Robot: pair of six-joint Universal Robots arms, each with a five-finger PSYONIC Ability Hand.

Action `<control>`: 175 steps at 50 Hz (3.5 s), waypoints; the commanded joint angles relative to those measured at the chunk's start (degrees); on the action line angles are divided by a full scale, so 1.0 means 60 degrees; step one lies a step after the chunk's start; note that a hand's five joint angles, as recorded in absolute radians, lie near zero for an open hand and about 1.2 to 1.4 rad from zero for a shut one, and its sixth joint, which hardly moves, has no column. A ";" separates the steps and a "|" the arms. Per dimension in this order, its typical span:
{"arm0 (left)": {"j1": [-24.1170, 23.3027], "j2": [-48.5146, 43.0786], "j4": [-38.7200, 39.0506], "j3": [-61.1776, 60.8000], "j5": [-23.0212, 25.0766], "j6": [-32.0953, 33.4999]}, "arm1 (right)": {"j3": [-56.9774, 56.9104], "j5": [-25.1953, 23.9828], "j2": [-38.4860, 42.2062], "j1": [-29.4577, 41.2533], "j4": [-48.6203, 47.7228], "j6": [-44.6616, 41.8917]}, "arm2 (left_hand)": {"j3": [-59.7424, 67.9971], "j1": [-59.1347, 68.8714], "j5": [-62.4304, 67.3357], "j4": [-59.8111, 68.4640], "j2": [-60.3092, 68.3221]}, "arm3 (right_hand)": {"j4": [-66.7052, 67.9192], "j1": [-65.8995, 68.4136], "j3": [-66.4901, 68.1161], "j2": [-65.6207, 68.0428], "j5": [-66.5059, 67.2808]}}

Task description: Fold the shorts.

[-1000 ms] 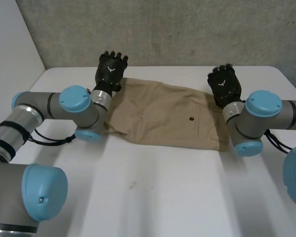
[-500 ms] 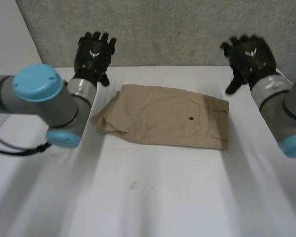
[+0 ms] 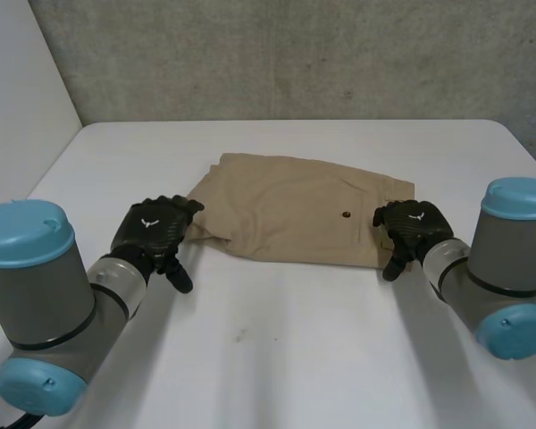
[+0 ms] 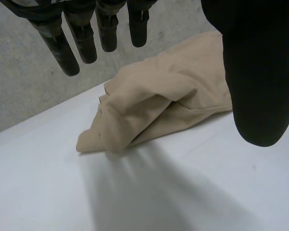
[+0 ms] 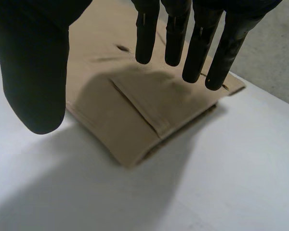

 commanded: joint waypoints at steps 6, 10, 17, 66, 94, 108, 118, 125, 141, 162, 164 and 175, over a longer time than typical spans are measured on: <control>0.0080 -0.0011 0.0028 0.0005 -0.0040 0.0021 | -0.0640 0.0795 0.0765 -0.0133 -0.0287 -0.0532 | 0.0014 0.0188 -0.0064 0.0085 0.0133 | 0.9077 0.9708 0.9126 0.9184 0.9236; 0.0080 0.0150 0.0013 -0.0024 -0.0069 0.0021 | -0.0392 0.1029 0.0195 -0.0483 -0.0522 -0.0532 | 0.0014 0.0188 -0.0064 0.0085 0.0133 | 0.9077 0.9708 0.9126 0.9184 0.9236; 0.0167 0.0765 0.0028 -0.0317 -0.0025 0.0007 | -0.0069 0.0738 -0.0744 -0.1450 -0.0142 -0.0852 | 0.0014 0.0188 -0.0064 0.0085 0.0133 | 0.9077 0.9708 0.9126 0.9184 0.9236; 0.0403 0.0665 0.0057 0.1629 0.0034 -0.0125 | -0.2969 -0.2210 -0.1007 0.2153 0.0401 -0.1371 | 0.0069 0.0243 -0.0008 0.0140 0.0188 | -0.2590 -0.1958 -0.2540 -0.2482 -0.2431; -0.1722 -0.5151 -0.1991 0.7211 -0.0684 -0.1019 | -0.5151 -0.1651 0.2271 0.1274 0.2861 0.1255 | 0.0602 0.0776 0.0525 0.0673 0.0721 | -0.2590 -0.1958 -0.2540 -0.2482 -0.2431; -0.1415 -0.5475 -0.2697 0.7285 -0.0684 0.0240 | -0.5342 -0.1622 0.2683 0.0673 0.3594 0.0831 | 0.0518 0.0692 0.0441 0.0589 0.0637 | -0.2590 -0.1958 -0.2540 -0.2482 -0.2431; -0.1663 -0.5285 -0.2843 0.7329 -0.0626 0.0563 | -0.5342 -0.1534 0.2157 0.0761 0.3770 0.0479 | 0.0378 0.0552 0.0301 0.0449 0.0497 | -0.2590 -0.1958 -0.2540 -0.2482 -0.2431; -0.1839 -0.3079 -0.2858 0.6994 -0.0655 0.0096 | -0.4801 -0.1403 -0.0009 0.0805 0.3201 0.0523 | 0.0098 0.0272 0.0020 0.0169 0.0217 | -0.2590 -0.1958 -0.2540 -0.2482 -0.2431; -0.0170 0.2185 -0.4292 0.5147 -0.0889 -0.1532 | -0.1607 0.1997 -0.5153 0.0673 0.0838 0.0846 | 0.0210 0.0384 0.0132 0.0281 0.0329 | -0.2590 -0.1958 -0.2540 -0.2482 -0.2431; 0.0080 0.3622 -0.5187 0.4429 -0.0845 -0.1561 | -0.1490 0.1690 -0.5710 0.0673 0.3580 0.0963 | -0.0379 -0.0205 -0.0456 -0.0308 -0.0260 | -0.2590 -0.1958 -0.2540 -0.2482 -0.2431; 0.0065 0.3607 -0.5187 0.4370 -0.0816 -0.1546 | -0.1446 0.1558 -0.5710 0.0673 0.3594 0.0963 | -0.0379 -0.0205 -0.0456 -0.0308 -0.0260 | -0.2590 -0.1958 -0.2540 -0.2482 -0.2431; 0.0138 0.3402 -0.5172 0.4297 -0.0758 -0.1532 | -0.1255 0.0225 -0.5696 0.0644 0.3609 0.0963 | -0.0379 -0.0205 -0.0456 -0.0308 -0.0260 | -0.2590 -0.1958 -0.2540 -0.2482 -0.2431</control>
